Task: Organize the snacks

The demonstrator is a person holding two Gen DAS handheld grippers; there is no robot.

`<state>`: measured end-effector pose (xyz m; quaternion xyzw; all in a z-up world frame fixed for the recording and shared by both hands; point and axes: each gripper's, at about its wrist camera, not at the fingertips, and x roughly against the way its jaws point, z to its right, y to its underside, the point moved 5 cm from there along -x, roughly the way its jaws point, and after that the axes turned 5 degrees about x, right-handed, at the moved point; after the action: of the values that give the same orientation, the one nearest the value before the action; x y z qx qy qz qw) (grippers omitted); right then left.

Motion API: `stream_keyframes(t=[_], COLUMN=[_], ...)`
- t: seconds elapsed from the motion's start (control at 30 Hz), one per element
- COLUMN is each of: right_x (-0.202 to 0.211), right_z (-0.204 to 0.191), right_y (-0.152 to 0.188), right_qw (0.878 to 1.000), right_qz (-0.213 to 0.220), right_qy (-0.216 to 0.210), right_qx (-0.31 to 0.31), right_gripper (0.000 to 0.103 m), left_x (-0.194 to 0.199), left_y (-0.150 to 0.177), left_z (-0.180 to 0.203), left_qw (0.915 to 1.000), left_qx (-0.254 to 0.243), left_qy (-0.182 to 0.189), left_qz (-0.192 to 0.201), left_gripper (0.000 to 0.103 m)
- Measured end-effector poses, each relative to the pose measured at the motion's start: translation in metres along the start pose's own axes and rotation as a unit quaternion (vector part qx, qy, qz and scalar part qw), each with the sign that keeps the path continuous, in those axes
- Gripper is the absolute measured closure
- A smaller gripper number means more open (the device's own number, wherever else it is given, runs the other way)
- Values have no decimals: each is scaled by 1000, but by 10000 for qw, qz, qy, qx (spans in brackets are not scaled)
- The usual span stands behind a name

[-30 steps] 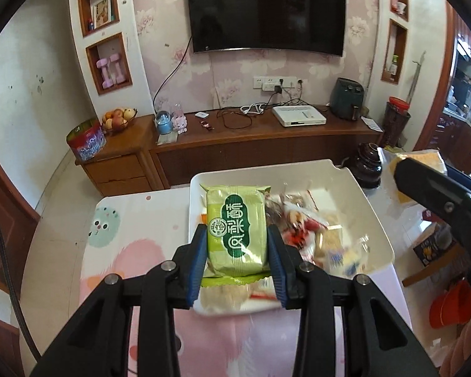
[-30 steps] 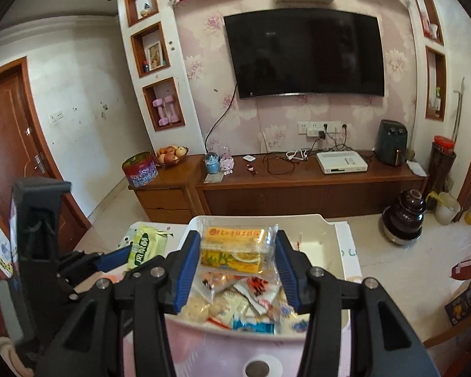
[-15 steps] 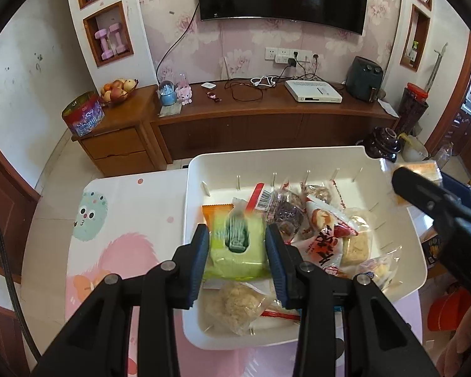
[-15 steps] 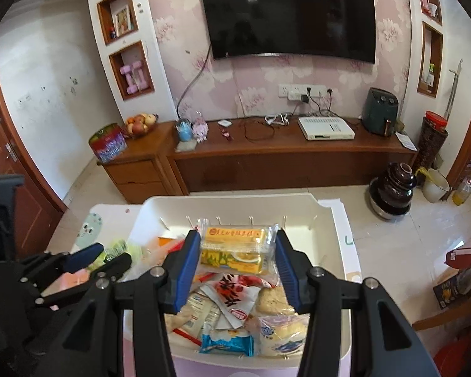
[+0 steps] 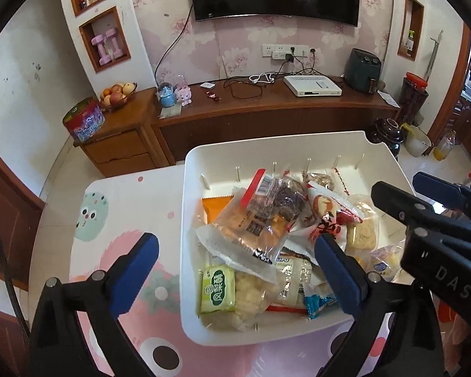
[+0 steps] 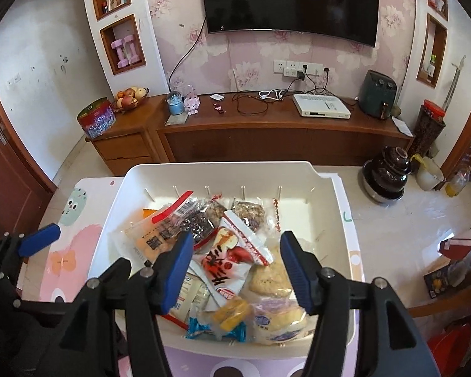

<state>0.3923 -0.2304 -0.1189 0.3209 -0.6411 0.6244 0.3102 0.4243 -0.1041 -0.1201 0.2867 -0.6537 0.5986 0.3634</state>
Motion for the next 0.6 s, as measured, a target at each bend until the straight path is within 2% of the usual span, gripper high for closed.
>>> stream_keyframes(t=[0.4, 0.6], right_x=[27, 57], right_z=[-9, -18], right_y=[14, 44], right_qw=[9999, 9995], right_qz=[6, 20], right_qy=[-117, -276], right_qx=[-77, -123], right_gripper=[45, 45], left_x=[30, 66], left_y=[19, 46], left_z=[-14, -19], left_qw=[9997, 9997], left_qx=[213, 173], left_qy=[119, 160], left_qz=[-10, 47], left_gripper=[4, 3])
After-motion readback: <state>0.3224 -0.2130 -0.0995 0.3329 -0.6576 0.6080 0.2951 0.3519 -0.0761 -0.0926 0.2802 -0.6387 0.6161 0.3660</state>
